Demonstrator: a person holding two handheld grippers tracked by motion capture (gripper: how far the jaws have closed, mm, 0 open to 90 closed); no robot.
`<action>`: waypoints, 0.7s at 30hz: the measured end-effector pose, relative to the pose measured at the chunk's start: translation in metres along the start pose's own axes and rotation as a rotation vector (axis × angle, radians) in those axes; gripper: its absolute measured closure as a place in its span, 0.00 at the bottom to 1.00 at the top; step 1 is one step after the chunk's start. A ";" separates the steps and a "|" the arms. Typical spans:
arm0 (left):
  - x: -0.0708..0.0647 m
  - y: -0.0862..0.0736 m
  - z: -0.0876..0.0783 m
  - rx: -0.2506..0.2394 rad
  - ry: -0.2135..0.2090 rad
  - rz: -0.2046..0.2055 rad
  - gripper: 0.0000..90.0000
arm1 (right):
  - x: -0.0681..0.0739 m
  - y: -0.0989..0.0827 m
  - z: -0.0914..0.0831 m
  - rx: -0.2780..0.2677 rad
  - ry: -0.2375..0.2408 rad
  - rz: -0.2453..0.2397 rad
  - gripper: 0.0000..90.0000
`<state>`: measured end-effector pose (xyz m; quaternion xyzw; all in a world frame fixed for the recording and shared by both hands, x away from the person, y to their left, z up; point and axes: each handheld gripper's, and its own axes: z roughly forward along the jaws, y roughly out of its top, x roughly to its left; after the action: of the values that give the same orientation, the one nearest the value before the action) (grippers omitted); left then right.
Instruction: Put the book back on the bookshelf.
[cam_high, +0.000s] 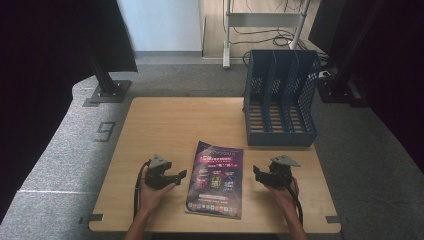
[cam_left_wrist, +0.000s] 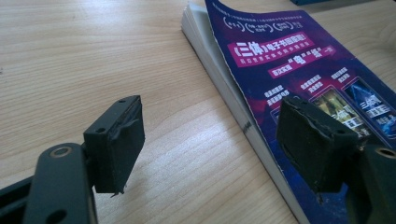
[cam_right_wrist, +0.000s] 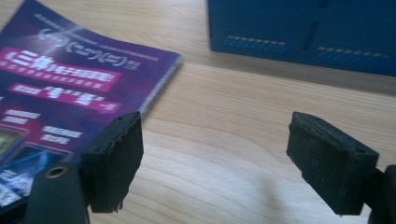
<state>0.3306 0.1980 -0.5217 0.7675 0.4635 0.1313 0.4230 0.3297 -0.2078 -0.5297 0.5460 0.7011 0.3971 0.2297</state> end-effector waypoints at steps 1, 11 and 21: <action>0.000 0.000 0.001 0.000 -0.001 0.000 0.26 | 0.003 0.000 0.001 0.002 0.004 -0.004 0.20; -0.002 0.001 0.003 -0.007 -0.006 -0.005 0.26 | 0.035 -0.002 0.016 0.029 0.101 -0.019 0.21; -0.003 0.000 0.003 -0.007 -0.001 -0.007 0.27 | 0.055 0.001 0.027 0.040 0.120 -0.050 0.21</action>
<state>0.3309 0.1944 -0.5224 0.7645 0.4653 0.1310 0.4266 0.3345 -0.1469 -0.5380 0.5080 0.7349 0.4090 0.1860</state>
